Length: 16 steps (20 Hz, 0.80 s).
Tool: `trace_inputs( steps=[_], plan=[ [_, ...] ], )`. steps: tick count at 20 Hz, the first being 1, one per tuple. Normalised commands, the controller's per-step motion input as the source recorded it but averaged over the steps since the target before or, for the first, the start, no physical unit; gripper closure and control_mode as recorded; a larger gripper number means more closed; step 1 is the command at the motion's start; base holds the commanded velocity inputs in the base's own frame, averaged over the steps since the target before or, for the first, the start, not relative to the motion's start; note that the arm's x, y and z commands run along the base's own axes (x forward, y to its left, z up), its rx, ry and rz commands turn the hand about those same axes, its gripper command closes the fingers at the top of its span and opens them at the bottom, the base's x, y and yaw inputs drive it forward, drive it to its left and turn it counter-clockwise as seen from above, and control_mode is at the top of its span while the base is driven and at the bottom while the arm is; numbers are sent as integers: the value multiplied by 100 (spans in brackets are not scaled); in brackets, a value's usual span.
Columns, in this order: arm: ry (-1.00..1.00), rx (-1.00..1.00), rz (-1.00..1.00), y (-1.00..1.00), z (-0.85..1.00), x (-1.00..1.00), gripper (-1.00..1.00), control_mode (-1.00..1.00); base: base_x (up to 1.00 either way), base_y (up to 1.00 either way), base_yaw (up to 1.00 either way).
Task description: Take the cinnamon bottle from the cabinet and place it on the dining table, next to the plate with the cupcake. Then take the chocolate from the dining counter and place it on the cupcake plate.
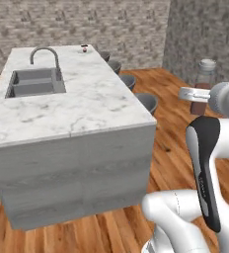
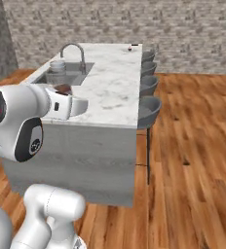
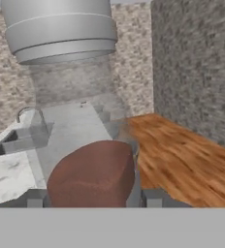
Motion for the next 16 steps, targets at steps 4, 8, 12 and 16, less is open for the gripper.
trace_inputs(
  steps=[4,8,12,16],
  plan=[
    [0,0,0,0,0,0,100,100,69,-99,0],
    [0,0,0,0,0,0,100,100,84,-98,5],
    [0,0,0,0,0,0,100,100,87,-73,14],
    [0,0,0,0,0,0,100,100,82,-54,19]
  ],
)
